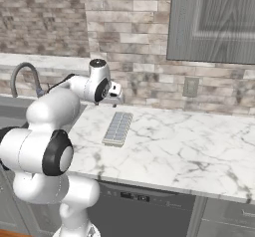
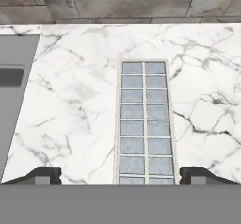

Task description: The ice cube tray has been filled with water. Take the tray and place it in the freezer to make ice. Close the freezer door after placing the tray.

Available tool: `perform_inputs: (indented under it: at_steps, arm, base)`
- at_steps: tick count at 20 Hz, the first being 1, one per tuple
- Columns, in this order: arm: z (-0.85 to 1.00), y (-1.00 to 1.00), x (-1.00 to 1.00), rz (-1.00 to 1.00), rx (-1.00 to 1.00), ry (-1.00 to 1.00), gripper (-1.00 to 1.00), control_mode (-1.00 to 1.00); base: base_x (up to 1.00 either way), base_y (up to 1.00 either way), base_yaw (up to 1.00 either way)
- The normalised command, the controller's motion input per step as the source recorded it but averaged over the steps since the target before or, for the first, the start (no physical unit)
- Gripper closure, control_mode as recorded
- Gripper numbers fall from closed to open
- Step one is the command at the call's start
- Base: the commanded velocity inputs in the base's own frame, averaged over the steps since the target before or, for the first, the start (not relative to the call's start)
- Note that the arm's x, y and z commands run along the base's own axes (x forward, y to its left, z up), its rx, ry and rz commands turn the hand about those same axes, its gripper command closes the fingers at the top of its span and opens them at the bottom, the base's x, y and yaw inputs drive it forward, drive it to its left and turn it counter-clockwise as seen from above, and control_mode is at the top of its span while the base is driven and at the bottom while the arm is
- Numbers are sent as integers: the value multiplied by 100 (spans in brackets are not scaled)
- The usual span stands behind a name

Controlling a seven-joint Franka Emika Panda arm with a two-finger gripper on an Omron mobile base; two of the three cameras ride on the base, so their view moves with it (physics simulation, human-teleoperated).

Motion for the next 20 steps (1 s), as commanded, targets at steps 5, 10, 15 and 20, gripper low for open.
perform_inputs:
  at_steps: [5, 10, 15, 20]
  arm:
    - [-20, 0, 36, 0, 1, 0, -100, -100]
    - [-20, 0, 36, 0, 0, 0, -100, -100]
    - [-20, 0, 35, 0, 0, 0, -100, -100]
    - [-19, 0, 37, 0, 0, 0, -100, -100]
  base:
    - [0, 0, 0]
    - [0, 0, 0]
    - [0, 0, 0]
    - [0, 0, 0]
